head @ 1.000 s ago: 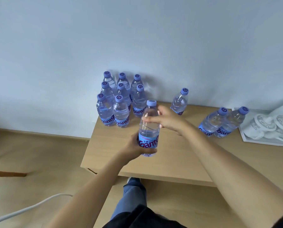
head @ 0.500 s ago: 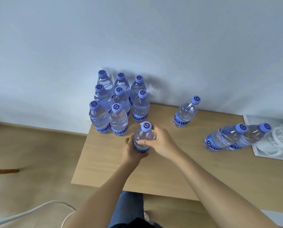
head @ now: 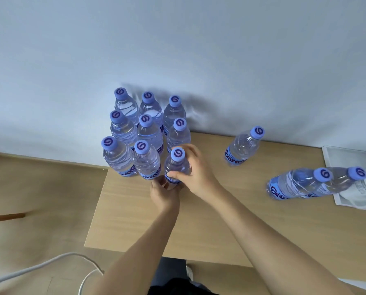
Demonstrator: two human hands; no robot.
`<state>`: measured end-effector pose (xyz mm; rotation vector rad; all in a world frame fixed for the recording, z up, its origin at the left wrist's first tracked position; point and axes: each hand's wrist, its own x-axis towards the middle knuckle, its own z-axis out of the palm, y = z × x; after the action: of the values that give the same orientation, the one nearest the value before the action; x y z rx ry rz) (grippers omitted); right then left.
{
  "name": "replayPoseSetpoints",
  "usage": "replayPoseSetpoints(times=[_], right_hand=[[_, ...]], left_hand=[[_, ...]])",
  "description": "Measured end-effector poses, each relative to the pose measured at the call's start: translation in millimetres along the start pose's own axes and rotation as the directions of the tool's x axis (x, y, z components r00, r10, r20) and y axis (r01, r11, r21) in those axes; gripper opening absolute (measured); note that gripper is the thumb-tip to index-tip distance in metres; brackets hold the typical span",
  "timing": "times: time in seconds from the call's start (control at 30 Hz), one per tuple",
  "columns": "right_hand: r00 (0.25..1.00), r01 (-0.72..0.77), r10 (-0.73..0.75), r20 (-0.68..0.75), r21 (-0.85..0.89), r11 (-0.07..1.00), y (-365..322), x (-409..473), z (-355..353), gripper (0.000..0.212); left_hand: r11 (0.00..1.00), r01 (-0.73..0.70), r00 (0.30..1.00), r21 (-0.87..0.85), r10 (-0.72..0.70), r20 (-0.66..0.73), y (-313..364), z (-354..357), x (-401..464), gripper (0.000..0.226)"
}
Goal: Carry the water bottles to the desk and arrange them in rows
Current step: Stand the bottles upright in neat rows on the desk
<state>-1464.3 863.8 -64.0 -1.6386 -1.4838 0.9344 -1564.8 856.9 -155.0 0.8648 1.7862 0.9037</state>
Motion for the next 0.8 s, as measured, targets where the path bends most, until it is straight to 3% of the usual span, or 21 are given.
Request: replayPoseSetpoints(times=[0.33, 0.47, 0.57, 0.67, 0.8], right_hand=[[1.0, -0.003, 0.001, -0.026, -0.063, 0.998, 3.2, 7.6, 1.2, 0.064], [0.997, 0.011, -0.013, -0.073, -0.019, 1.0, 4.8, 3.5, 2.4, 0.085], [0.994, 0.028, -0.032, -0.105, -0.038, 0.999, 12.1, -7.0, -2.0, 0.093], [0.985, -0.007, 0.0, -0.174, -0.04, 0.999, 21.1, -23.4, -12.1, 0.09], [0.945, -0.058, 0.066, -0.321, 0.033, 0.998, 30.1, -45.2, -30.3, 0.078]], left_hand=[[0.999, 0.022, 0.999, -0.032, -0.023, -0.032, 3.7, 8.7, 3.7, 0.047], [1.0, -0.028, 0.999, -0.01, 0.029, 0.02, 5.8, 5.7, -3.8, 0.05], [0.999, 0.022, 0.999, -0.038, -0.021, 0.034, 5.1, -0.8, -14.5, 0.059], [0.994, 0.097, 0.995, -0.059, -0.095, 0.033, 1.3, -8.1, -29.0, 0.056], [0.996, 0.093, 0.989, 0.012, -0.094, 0.118, -0.3, -10.0, -50.9, 0.043]])
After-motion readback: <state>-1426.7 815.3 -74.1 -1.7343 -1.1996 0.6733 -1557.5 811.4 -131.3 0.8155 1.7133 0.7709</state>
